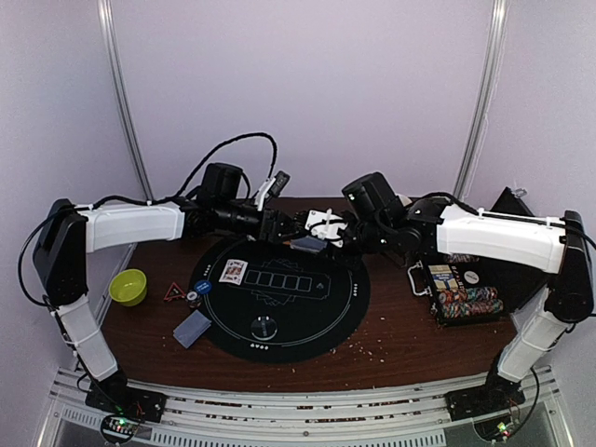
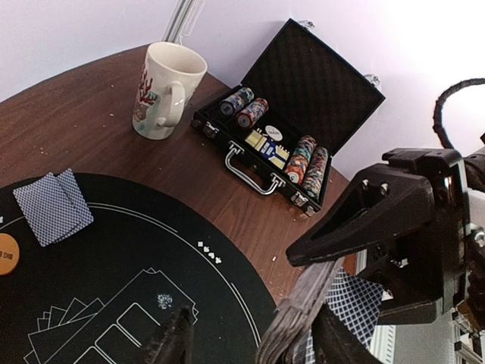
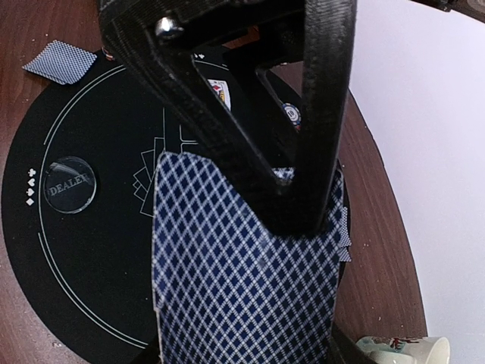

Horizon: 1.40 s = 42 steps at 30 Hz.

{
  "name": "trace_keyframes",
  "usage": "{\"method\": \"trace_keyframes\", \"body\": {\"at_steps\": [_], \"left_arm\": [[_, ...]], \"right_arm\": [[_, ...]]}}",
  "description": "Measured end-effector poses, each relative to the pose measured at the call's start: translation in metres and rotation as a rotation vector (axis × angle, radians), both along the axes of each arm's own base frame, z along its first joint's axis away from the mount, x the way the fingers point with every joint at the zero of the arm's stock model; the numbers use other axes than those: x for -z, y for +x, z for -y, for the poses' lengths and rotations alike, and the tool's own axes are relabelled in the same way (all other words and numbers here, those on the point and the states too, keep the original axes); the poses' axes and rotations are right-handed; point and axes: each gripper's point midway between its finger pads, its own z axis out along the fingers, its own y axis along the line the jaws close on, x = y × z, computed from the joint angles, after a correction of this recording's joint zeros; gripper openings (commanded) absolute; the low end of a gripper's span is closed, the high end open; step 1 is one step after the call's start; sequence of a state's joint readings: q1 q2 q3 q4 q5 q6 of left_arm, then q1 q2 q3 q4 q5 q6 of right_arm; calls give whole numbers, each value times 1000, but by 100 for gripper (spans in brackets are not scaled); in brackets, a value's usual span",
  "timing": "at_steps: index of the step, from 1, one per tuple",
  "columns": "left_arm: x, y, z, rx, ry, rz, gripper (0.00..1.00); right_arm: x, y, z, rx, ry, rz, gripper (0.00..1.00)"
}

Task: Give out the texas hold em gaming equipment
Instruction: Pick up the poker card from the face-down deck piles.

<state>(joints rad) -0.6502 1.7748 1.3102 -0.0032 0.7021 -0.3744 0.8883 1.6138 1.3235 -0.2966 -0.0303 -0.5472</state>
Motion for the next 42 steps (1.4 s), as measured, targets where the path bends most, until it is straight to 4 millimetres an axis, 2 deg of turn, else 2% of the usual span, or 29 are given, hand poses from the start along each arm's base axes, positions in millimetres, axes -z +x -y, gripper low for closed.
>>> {"method": "trace_keyframes", "body": {"at_steps": [9,17,29,34,42], "left_arm": [[9,-3,-5,8,69,36,46],[5,-2,-14,-21,115,87,44],[-7,-18,-16,51,102,114,7],[-20,-26,-17,86,76,144,0],[-21,-32,-21,109,97,168,0]], "right_arm": [[1,0,0,2,-5,1,47],[0,0,0,3,-5,3,47],[0,1,1,8,-10,10,47],[0,2,2,10,-10,11,47],[0,2,2,14,-13,13,47]]}}
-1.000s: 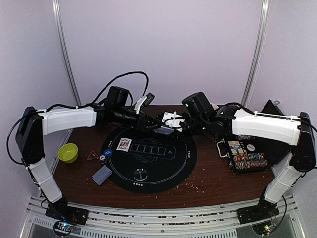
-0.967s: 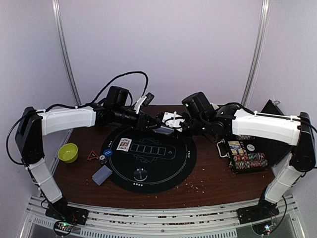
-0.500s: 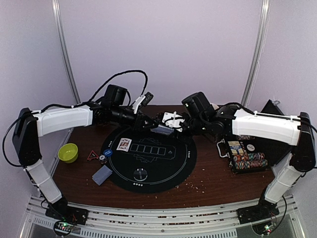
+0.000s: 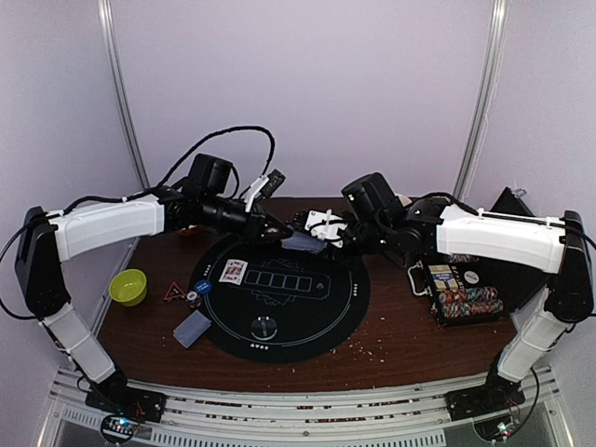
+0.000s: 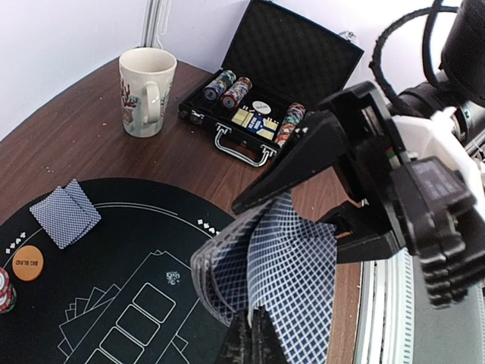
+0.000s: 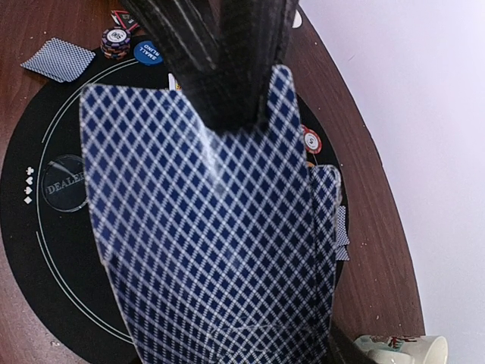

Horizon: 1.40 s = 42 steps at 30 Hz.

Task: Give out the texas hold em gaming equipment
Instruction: Pick up the poker card from the face-down deck piles, then flop the poker card into the community card area.

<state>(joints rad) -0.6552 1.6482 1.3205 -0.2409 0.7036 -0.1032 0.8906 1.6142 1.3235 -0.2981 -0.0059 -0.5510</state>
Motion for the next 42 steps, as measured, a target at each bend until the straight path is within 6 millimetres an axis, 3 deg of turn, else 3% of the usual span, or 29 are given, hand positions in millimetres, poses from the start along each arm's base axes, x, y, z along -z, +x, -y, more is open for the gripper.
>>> {"method": "trace_keyframes", "body": {"at_steps": [9,16,20,25,29,32,36,42], "left_arm": [[-39,-15,-16,47,-60,91,0],[-43,1,-33,1,-67,101,0],[-54,19,-58,-72,-63,153,0],[-67,39,-107,-266,59,406,0],[-34,52,-126,-384,274,580,0],[29,59,-125,-396,486,642,0],[96,58,-125,-355,684,681,0],[127,77,-109,-337,823,814,0]], "right_arm": [[0,0,0,2,-1,2,47],[0,1,0,3,-1,1,47],[2,2,2,8,-2,-1,47],[5,1,4,8,-6,-4,47],[5,1,4,9,-5,-3,47],[3,0,5,9,-2,-1,47],[-3,0,6,12,5,9,47],[-8,1,8,21,9,21,47]]}}
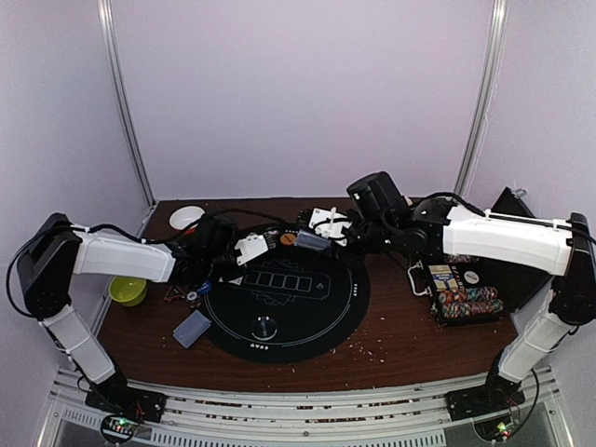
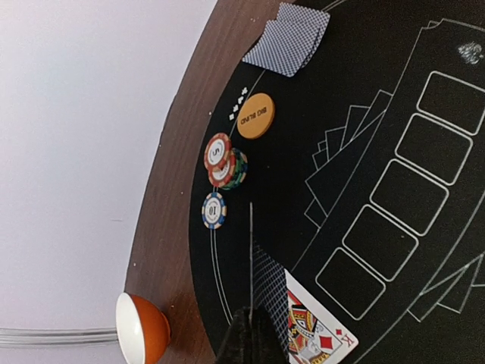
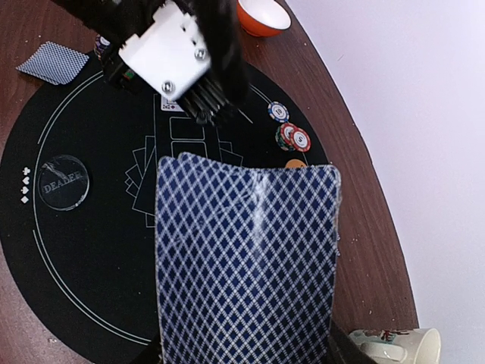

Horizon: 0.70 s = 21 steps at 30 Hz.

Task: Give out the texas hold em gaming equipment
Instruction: Flop the poker card into the community card area.

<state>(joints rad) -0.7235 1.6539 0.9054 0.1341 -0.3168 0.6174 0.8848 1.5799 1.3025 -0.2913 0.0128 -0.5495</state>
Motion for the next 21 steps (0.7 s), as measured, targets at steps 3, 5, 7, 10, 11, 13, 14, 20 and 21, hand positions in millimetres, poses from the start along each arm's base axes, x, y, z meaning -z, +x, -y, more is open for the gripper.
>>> {"method": "trace_keyframes", "body": {"at_steps": [3,5,7,10,11,13,14,20,21], "left_arm": [[14,10,6,-4,54,31,0],[22,11,8,-1,75,35,0],[26,12,11,13,86,45,0],[23,12,14,30,85,75,0],[23,12,15,38,87,81,0],[24,12,17,55,88,91,0],[26,11,17,65,93,94,0],[39,4,11,89,144,119,0],[38,4,11,91,151,129,0]], "right_arm": [[-1,0,1,4,-1,1,47],[-2,0,2,5,-1,2,47],[-3,0,3,6,-1,4,47],[-4,-1,4,6,-1,4,47],[-4,-1,4,6,-1,4,47],[-4,-1,4,6,-2,4,47],[-4,-1,4,6,-2,3,47],[0,-3,7,7,-12,-5,47],[0,-3,8,8,-13,-6,47]]}}
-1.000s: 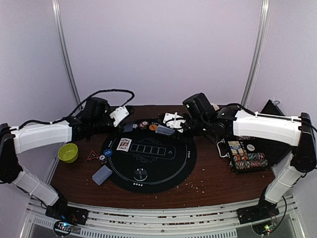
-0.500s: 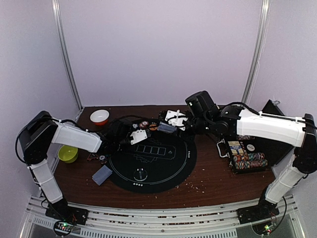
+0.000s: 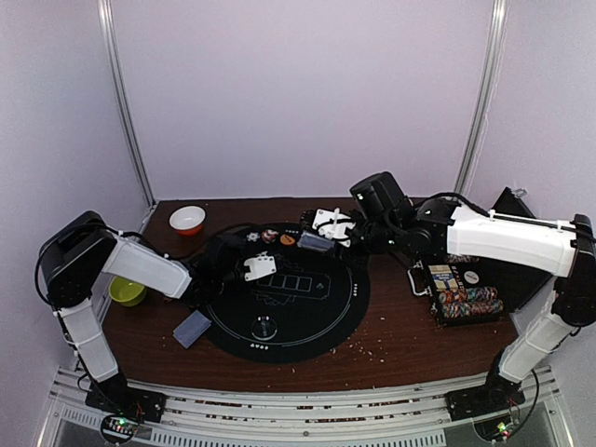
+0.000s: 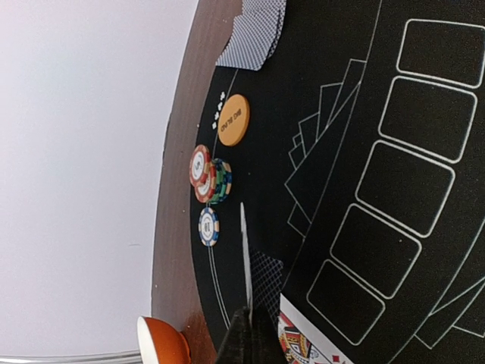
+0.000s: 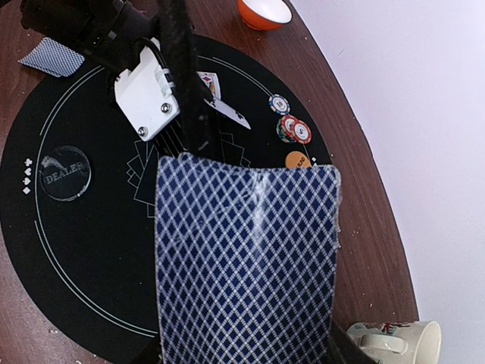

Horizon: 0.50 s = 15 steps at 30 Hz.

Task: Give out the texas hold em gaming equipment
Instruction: Flop the poker card into the community card area.

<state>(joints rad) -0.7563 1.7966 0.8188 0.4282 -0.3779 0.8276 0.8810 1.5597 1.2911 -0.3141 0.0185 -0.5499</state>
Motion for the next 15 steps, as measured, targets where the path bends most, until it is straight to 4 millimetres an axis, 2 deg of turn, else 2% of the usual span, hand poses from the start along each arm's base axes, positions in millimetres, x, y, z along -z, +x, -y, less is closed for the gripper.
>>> {"method": "trace_keyframes", "body": {"at_steps": [3,6,10,13,15], "left_arm": [[-4,2,2,11,10,26,0],[0,0,4,23,25,22,0],[23,-7,8,48,52,-38,0],[51,-17,5,56,99,-122,0],[58,-20,4,58,108,-156,0]], "right_arm": [[0,0,1,2,-1,-1,47],[1,0,1,2,-2,-1,47],[2,0,2,2,-6,-4,47],[2,-1,2,3,-7,-5,47],[1,0,3,4,-6,-3,47]]}}
